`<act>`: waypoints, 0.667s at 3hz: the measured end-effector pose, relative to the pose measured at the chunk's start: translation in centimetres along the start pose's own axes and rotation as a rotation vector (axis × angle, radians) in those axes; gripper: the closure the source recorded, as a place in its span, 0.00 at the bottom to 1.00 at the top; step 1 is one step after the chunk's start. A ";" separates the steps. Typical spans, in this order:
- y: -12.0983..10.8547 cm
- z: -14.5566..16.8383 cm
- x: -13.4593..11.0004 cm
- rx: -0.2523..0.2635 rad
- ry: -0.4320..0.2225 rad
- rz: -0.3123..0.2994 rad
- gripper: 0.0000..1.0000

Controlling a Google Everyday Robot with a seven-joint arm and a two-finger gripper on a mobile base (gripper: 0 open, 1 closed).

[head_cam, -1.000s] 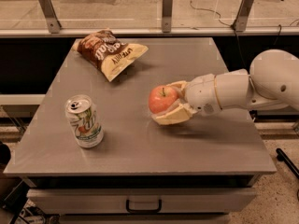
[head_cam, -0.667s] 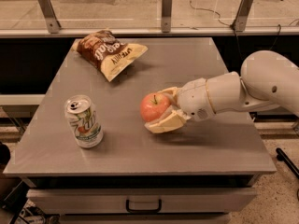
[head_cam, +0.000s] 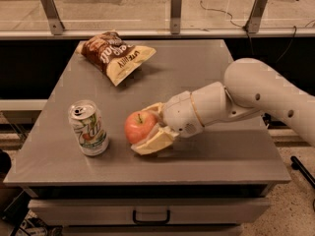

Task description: Move apple near 7up can

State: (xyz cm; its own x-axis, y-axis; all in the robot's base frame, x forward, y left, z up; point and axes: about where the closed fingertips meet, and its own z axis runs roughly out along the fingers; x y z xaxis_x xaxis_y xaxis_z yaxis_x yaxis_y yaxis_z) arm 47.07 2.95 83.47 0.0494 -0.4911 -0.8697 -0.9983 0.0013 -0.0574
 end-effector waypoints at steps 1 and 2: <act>0.1 0.1 -0.1 -0.003 0.001 -0.002 0.82; 0.2 0.3 -0.2 -0.007 0.001 -0.004 0.59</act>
Offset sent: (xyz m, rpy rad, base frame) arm -0.0008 0.0018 0.0001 -0.0006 -0.0002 0.0037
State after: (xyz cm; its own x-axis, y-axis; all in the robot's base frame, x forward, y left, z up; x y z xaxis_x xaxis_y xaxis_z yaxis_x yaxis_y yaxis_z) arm 46.89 3.32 83.50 0.0538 -0.4920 -0.8690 -0.9983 -0.0066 -0.0580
